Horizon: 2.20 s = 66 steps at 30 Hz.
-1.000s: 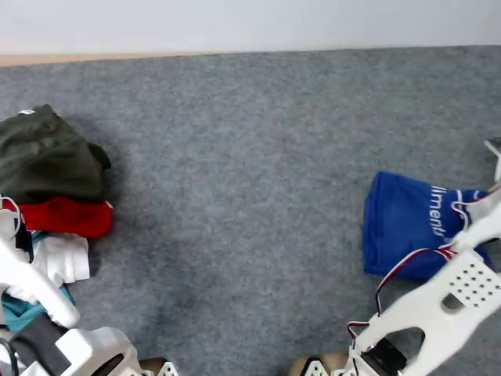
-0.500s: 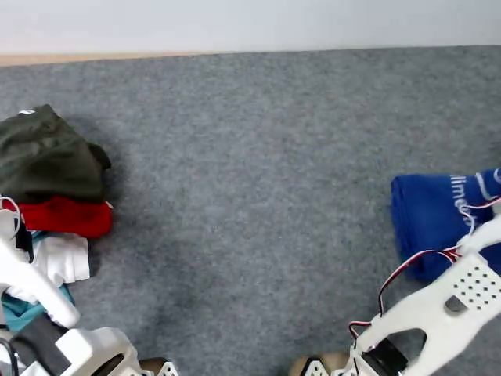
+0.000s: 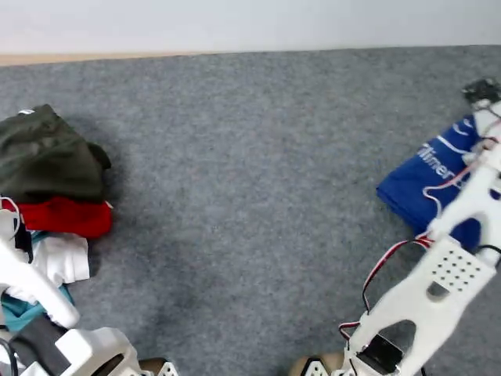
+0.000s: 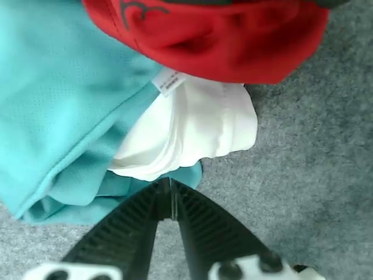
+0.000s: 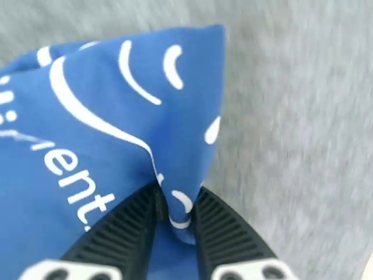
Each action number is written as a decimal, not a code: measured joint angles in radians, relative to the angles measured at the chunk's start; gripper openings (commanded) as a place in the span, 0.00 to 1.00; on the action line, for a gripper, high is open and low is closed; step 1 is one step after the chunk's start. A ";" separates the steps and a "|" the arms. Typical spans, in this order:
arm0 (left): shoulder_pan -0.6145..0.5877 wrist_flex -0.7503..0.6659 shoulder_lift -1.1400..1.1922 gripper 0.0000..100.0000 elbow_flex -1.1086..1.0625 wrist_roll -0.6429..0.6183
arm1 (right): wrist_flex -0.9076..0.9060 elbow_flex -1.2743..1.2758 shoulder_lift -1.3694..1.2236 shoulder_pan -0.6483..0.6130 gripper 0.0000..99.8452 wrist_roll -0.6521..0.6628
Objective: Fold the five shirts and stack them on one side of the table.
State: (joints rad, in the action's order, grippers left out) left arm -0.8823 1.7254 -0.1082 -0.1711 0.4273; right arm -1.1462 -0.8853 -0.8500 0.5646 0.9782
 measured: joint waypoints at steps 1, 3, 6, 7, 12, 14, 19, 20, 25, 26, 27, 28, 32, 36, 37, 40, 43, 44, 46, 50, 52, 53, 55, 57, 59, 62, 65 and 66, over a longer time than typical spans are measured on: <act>-0.011 0.000 0.000 0.01 0.000 0.000 | 0.012 0.000 -0.003 -0.020 0.02 0.000; -0.035 0.000 0.000 0.01 0.000 -0.005 | 0.023 0.000 -0.009 -0.052 0.09 0.000; -0.071 0.000 0.000 0.01 0.000 0.018 | 0.026 0.000 -0.009 -0.078 0.19 0.000; -0.081 0.000 0.000 0.01 0.000 0.032 | 0.026 0.000 -0.009 -0.083 0.20 -0.002; -0.130 0.000 0.000 0.01 0.000 0.069 | 0.015 -0.026 -0.009 -0.087 0.20 -0.052; -0.132 0.000 0.000 0.01 0.000 0.074 | -0.011 -0.043 -0.009 -0.087 0.20 -0.057; -0.132 0.000 0.000 0.01 0.000 0.075 | -0.127 -0.103 -0.009 -0.087 0.20 -0.129; -0.132 0.000 0.000 0.01 0.000 0.075 | -0.164 -0.117 -0.009 -0.087 0.20 -0.166; -0.132 0.000 0.000 0.01 0.000 0.075 | -0.347 -0.146 -0.009 -0.087 0.20 -0.414; -0.132 0.000 0.000 0.01 0.000 0.075 | -0.371 -0.146 -0.009 -0.087 0.20 -0.473; -0.132 0.000 0.000 0.01 0.000 0.075 | -0.397 -0.147 -0.009 -0.087 0.20 -0.535; -0.132 0.000 0.000 0.01 0.000 0.075 | -0.416 -0.147 -0.009 -0.087 0.20 -0.594; -0.132 0.000 0.000 0.01 0.000 0.075 | -0.448 -0.147 -0.009 -0.086 0.21 -0.798; -0.132 0.000 0.000 0.01 0.000 0.075 | -0.450 -0.147 -0.009 -0.051 0.23 -0.884; -0.132 0.000 0.000 0.01 0.000 0.075 | -0.450 -0.147 -0.009 -0.038 0.24 -0.887; -0.132 0.000 0.000 0.01 0.000 0.075 | -0.450 -0.147 -0.018 0.003 0.26 -0.895; -0.132 0.000 0.000 0.01 0.000 0.075 | -0.443 -0.150 -0.054 0.048 0.26 -0.895; -0.132 0.000 0.000 0.01 0.000 0.075 | -0.437 -0.150 -0.068 0.060 0.26 -0.895; -0.132 0.000 0.000 0.01 0.000 0.075 | -0.434 -0.150 -0.092 0.072 0.26 -0.895; -0.132 0.000 0.000 0.01 0.000 0.075 | -0.431 -0.150 -0.124 0.072 0.26 -0.899; -0.132 0.000 0.000 0.01 0.000 0.075 | -0.431 -0.150 -0.124 0.066 0.26 -0.902; -0.132 0.000 0.000 0.01 0.000 0.075 | -0.431 -0.150 -0.124 0.061 0.26 -0.902; -0.132 0.000 0.000 0.01 0.000 0.075 | -0.431 -0.157 -0.124 0.049 0.28 -0.902; -0.132 0.000 0.000 0.01 0.000 0.075 | -0.431 -0.184 -0.124 0.041 0.30 -0.902; -0.132 0.000 0.000 0.01 0.000 0.075 | -0.431 -0.204 -0.110 0.032 0.32 -0.902; -0.132 0.000 0.000 0.01 0.000 0.075 | -0.431 -0.216 -0.100 0.021 0.32 -0.902; -0.132 0.000 0.000 0.01 0.000 0.075 | -0.431 -0.216 -0.100 0.015 0.32 -0.902; -0.132 0.000 0.000 0.01 0.000 0.075 | -0.431 -0.216 -0.100 0.011 0.32 -0.902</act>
State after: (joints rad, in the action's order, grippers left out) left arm -1.0142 1.7254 -0.1082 -0.1711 0.5025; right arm -1.5773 -1.1017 -0.9498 0.5754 0.0760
